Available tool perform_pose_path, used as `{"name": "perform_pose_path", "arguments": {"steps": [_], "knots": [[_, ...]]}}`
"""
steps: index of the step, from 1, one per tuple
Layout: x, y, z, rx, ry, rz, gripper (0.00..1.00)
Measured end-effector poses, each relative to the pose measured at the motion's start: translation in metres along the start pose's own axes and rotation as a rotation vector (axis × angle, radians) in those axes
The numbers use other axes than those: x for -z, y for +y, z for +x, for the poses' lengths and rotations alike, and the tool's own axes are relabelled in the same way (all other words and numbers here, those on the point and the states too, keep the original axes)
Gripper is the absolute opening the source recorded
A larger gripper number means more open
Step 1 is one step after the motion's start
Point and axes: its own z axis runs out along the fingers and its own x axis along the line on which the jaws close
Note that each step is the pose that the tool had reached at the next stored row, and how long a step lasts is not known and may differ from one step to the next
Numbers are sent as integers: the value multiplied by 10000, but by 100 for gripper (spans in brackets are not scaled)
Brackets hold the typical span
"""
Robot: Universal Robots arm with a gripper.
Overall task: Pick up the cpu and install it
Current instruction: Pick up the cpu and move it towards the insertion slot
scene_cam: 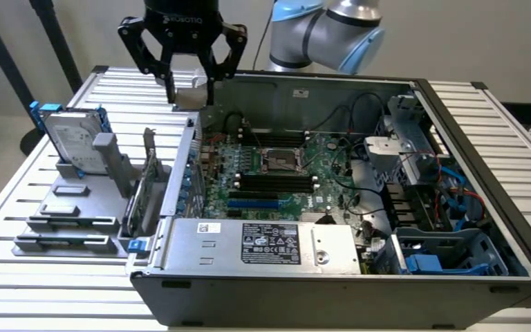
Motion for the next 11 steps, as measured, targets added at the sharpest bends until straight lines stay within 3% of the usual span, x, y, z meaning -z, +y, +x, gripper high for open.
{"name": "perform_pose_path", "arguments": {"steps": [11], "knots": [[-144, 150, -500, -1, 0, -8, 54]]}}
